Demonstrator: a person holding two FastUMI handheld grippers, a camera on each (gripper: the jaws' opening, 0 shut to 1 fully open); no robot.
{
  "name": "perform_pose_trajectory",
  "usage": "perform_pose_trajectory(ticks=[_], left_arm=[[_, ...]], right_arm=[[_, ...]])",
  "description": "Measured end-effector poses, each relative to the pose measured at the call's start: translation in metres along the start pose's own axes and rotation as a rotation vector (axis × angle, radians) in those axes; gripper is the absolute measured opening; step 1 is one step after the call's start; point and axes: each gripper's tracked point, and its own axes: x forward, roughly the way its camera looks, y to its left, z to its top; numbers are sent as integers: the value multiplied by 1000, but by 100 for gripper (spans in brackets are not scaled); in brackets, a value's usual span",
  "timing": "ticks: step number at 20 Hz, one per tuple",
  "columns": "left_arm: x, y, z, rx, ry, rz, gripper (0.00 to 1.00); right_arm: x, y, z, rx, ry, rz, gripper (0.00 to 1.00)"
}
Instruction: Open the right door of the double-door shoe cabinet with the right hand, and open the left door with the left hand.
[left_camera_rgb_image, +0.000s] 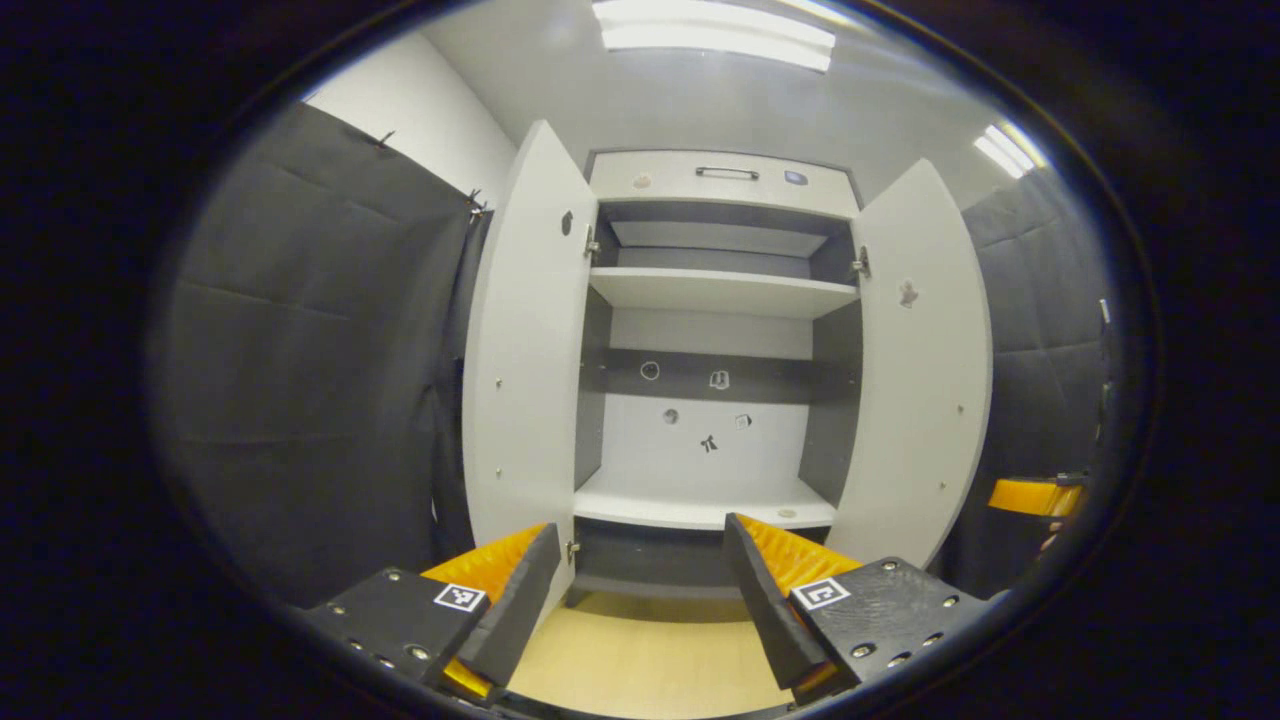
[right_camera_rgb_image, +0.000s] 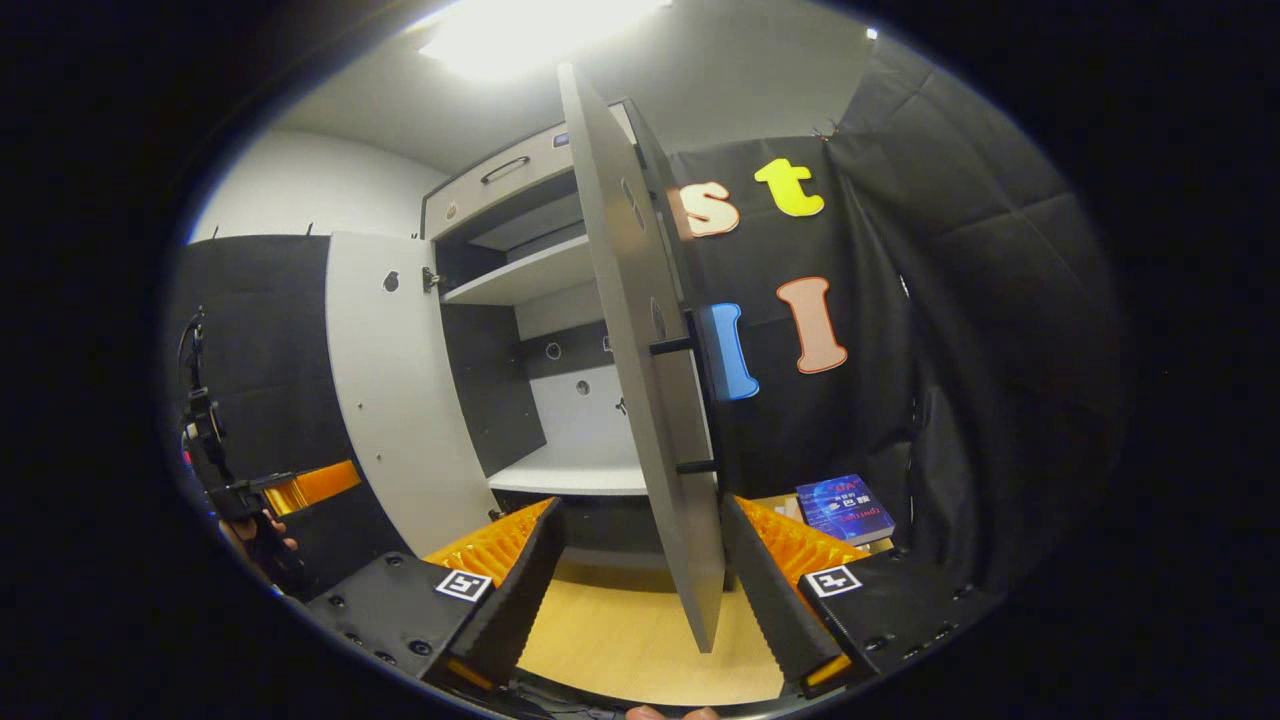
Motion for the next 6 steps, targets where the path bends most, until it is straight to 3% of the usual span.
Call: perform_pose_trajectory(ticks=[4,6], left_arm=[[21,18,15,79,-46,19,94],[27,19,18,90,-62,-7,94]], right_arm=[[8,5,2,-10,-36,-71,98],[13,9,-1,0,-29,-92,98]])
